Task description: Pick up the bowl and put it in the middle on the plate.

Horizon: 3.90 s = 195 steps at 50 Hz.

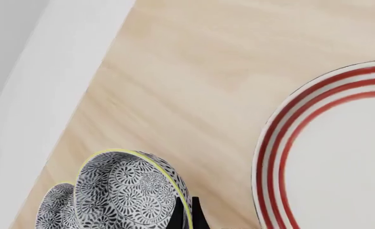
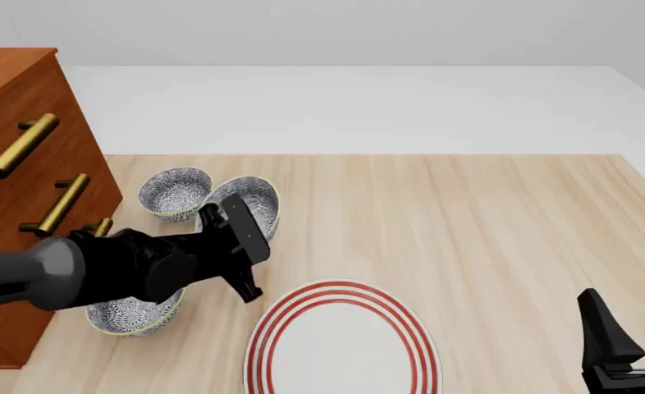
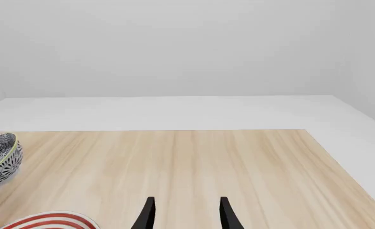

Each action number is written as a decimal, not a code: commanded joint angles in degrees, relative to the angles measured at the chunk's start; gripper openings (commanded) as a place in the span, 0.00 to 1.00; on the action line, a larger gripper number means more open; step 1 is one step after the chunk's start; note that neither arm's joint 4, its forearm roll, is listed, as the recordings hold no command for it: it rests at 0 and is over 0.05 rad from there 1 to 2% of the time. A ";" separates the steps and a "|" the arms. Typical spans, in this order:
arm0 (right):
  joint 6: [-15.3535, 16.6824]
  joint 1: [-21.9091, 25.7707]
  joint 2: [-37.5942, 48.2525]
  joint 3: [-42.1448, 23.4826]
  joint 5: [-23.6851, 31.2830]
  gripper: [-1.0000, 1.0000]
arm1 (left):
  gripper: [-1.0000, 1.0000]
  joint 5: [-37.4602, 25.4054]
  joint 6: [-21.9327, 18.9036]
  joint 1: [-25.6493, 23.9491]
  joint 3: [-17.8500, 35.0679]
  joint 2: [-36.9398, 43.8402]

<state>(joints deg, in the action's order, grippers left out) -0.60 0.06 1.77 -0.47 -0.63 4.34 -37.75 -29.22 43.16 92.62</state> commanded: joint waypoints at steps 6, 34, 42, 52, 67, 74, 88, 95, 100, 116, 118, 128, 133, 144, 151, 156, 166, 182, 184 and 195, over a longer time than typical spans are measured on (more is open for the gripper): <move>0.01 0.00 0.00 0.03 -0.04 1.00 | 0.00 -5.57 3.68 -6.12 1.01 -6.97; 0.01 0.01 -0.02 0.03 -0.03 1.00 | 0.00 -12.45 9.85 -18.11 -1.38 -14.42; 0.01 0.01 0.00 0.03 -0.04 1.00 | 0.00 -14.62 9.49 -21.47 -0.95 -14.99; -0.01 -0.01 0.01 0.03 -0.05 1.00 | 0.00 -15.03 10.20 -24.72 -0.63 -13.35; 0.00 0.01 0.01 0.03 -0.05 1.00 | 0.00 -17.37 10.32 -30.41 0.40 -11.46; 0.01 0.00 0.00 0.03 -0.04 1.00 | 0.00 -18.47 11.18 -33.10 0.52 -9.74; 0.00 -0.02 0.03 0.03 -0.05 1.00 | 0.00 -20.23 13.16 -36.65 1.28 -7.55; 0.02 0.00 -0.03 0.03 -0.02 1.00 | 0.00 -20.05 12.06 -36.31 0.23 -6.60; 0.01 0.01 -0.01 0.03 -0.04 1.00 | 0.00 -19.80 13.87 -38.53 0.29 -3.83; 0.01 -0.01 0.05 0.03 -0.06 1.00 | 0.00 -17.70 13.52 -37.82 -1.85 -0.91; -0.01 0.00 0.02 0.03 -0.05 1.00 | 0.00 -17.34 13.21 -37.47 -2.20 -0.83; 0.01 0.00 -0.02 0.03 -0.03 1.00 | 0.00 -16.69 13.47 -37.58 -2.57 -0.36; 0.00 -0.01 -0.01 0.03 -0.03 1.00 | 0.00 -17.38 14.40 -39.22 -1.82 0.64; 0.00 0.00 0.01 0.03 -0.05 1.00 | 1.00 -17.10 13.72 -37.99 -2.22 -0.73; 0.00 0.01 -0.01 0.03 -0.04 1.00 | 1.00 -17.32 14.01 -38.09 -1.99 -1.05; 0.00 0.00 0.03 0.03 -0.06 1.00 | 1.00 -18.26 13.95 -37.87 -1.65 -2.41; 0.01 0.00 -0.01 0.03 -0.04 1.00 | 1.00 -20.38 12.47 -37.81 -1.45 -6.29; 0.00 0.00 0.02 0.03 -0.05 1.00 | 1.00 -23.03 11.17 -37.34 -1.38 -11.19; 0.02 0.00 0.01 0.03 -0.05 1.00 | 1.00 -22.93 11.30 -37.32 -1.55 -11.51; 0.03 0.00 0.00 0.03 -0.04 1.00 | 1.00 -23.60 11.15 -36.75 -1.53 -13.17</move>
<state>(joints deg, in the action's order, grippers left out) -0.59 0.06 1.77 -0.44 -0.68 -18.50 -26.48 -66.34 41.62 81.18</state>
